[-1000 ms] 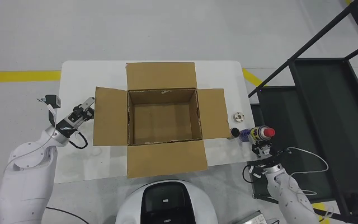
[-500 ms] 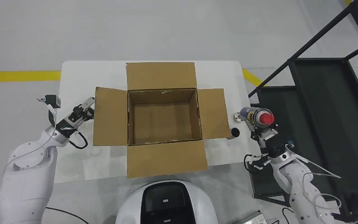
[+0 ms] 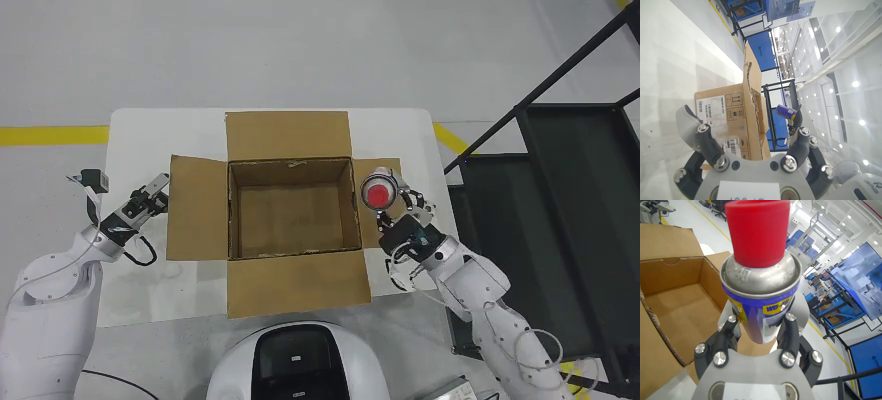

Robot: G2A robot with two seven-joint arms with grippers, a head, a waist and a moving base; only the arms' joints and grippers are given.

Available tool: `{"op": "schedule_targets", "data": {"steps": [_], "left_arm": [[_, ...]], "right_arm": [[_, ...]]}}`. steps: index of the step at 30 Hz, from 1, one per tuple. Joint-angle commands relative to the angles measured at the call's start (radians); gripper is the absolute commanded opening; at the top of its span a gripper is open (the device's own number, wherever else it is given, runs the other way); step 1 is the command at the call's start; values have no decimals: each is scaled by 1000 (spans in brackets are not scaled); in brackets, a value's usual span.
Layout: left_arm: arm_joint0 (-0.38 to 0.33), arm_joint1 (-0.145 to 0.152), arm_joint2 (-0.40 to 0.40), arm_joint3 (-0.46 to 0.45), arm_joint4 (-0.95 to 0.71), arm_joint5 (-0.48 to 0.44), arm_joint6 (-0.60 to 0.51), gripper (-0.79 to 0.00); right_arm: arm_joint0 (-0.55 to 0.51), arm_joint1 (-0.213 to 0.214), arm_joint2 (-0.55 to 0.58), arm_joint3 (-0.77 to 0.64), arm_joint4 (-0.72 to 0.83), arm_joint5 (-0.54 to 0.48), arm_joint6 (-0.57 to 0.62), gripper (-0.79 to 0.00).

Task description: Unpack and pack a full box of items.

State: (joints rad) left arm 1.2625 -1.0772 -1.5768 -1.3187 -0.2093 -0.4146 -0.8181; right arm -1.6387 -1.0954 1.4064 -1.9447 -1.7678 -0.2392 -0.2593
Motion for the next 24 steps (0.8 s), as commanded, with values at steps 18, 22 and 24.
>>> {"op": "schedule_targets", "data": {"steps": [18, 22, 24], "left_arm": [[0, 0, 0, 0, 0, 0, 0, 0], [0, 0, 0, 0, 0, 0, 0, 0], [0, 0, 0, 0, 0, 0, 0, 0]], "right_arm": [[50, -13, -86, -9, 47, -19, 49, -785], [50, -13, -86, -9, 47, -19, 49, -785], [50, -13, -86, -9, 47, -19, 49, -785]]}}
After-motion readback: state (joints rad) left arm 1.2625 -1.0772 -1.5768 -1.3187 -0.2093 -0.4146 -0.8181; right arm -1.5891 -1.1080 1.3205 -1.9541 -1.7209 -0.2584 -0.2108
